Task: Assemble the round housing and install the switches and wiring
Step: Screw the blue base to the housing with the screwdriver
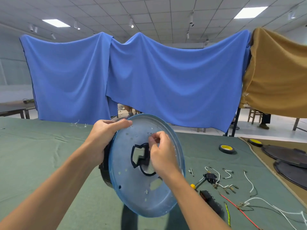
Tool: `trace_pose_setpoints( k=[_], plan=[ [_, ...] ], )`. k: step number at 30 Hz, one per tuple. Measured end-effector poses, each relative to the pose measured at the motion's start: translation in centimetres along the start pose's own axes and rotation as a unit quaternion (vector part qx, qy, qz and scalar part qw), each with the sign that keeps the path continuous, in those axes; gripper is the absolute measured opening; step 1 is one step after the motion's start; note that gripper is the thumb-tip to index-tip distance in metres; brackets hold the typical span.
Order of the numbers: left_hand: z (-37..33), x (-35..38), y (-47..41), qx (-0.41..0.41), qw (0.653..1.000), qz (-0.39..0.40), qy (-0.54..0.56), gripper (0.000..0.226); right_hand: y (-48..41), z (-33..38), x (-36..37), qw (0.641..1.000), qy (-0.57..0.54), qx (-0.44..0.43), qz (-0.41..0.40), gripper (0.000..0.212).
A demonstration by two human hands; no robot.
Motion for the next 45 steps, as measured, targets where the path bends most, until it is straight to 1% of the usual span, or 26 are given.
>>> trace_pose_setpoints(
  k=[3, 5, 7, 11, 15, 17, 19, 21, 24, 26, 28, 32, 35, 37, 41, 45],
  plan=[
    [0.5, 0.0, 0.4, -0.03, 0.997, 0.064, 0.043, 0.048, 0.4, 0.8, 1.9, 0.996, 0.064, -0.06, 0.016, 0.009],
    [1.2, -0.1, 0.2, -0.027, 0.995, 0.08, 0.054, 0.046, 0.7, 1.3, 2.8, 0.992, 0.09, -0.082, 0.009, 0.012],
    [1.9, -0.3, -0.1, -0.029, 0.994, 0.086, 0.059, 0.046, 0.6, 1.3, 3.3, 0.993, 0.081, -0.08, 0.013, 0.013],
    [4.0, -1.2, -0.3, -0.065, 0.992, 0.062, 0.085, 0.07, 0.7, 0.5, 4.2, 0.995, 0.052, -0.057, 0.056, 0.008],
    [5.8, -2.1, -0.5, -0.098, 0.983, 0.049, 0.15, 0.08, 1.2, -0.1, 5.4, 0.997, 0.041, -0.047, 0.05, 0.006],
    [7.0, -2.4, -0.6, -0.128, 0.972, 0.054, 0.188, 0.072, 1.1, -0.5, 5.6, 0.998, 0.029, -0.021, 0.05, 0.012],
    [8.3, -2.6, -0.8, -0.157, 0.96, 0.056, 0.227, 0.054, 0.9, -1.1, 5.5, 0.999, 0.005, 0.018, 0.048, 0.014],
    [9.7, -2.9, -1.1, -0.188, 0.948, 0.052, 0.253, 0.041, 0.9, -1.6, 5.5, 0.998, -0.004, 0.043, 0.049, 0.014],
    [11.6, -2.9, -1.2, -0.22, 0.933, 0.051, 0.281, 0.034, 0.8, -2.2, 5.3, 0.997, -0.002, 0.061, 0.038, 0.013],
    [12.4, -2.8, -1.3, -0.225, 0.925, 0.037, 0.305, 0.031, 0.5, -2.5, 5.1, 0.997, 0.002, 0.068, 0.03, 0.011],
    [13.3, -2.8, -1.4, -0.227, 0.919, 0.021, 0.321, 0.036, 0.3, -2.7, 5.2, 0.997, 0.016, 0.067, 0.032, 0.011],
    [14.7, -2.3, -1.2, -0.246, 0.914, 0.062, 0.317, 0.061, 0.5, -3.3, 6.2, 0.994, 0.061, 0.069, 0.056, 0.011],
    [15.5, -2.2, -1.2, -0.243, 0.918, 0.061, 0.308, 0.075, 0.5, -3.8, 7.1, 0.991, 0.084, 0.073, 0.068, 0.009],
    [15.9, -2.1, -1.2, -0.231, 0.917, 0.062, 0.318, 0.077, 0.5, -3.9, 7.6, 0.99, 0.095, 0.075, 0.073, 0.009],
    [16.4, -2.2, -1.4, -0.213, 0.914, 0.066, 0.339, 0.074, 0.6, -4.3, 8.5, 0.986, 0.117, 0.089, 0.08, 0.012],
    [17.1, -2.7, -1.3, -0.224, 0.91, 0.086, 0.339, 0.075, 0.1, -4.7, 9.1, 0.979, 0.132, 0.113, 0.102, 0.015]
  ],
)
Point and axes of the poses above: each hand's wrist, its own y-axis away from the middle knuckle, its own x-axis out of the palm, z = x × y, the point moved 4 cm from there along -y, towards the middle knuckle, and after that the axes turned 2 degrees about x, right-handed, at the moved point
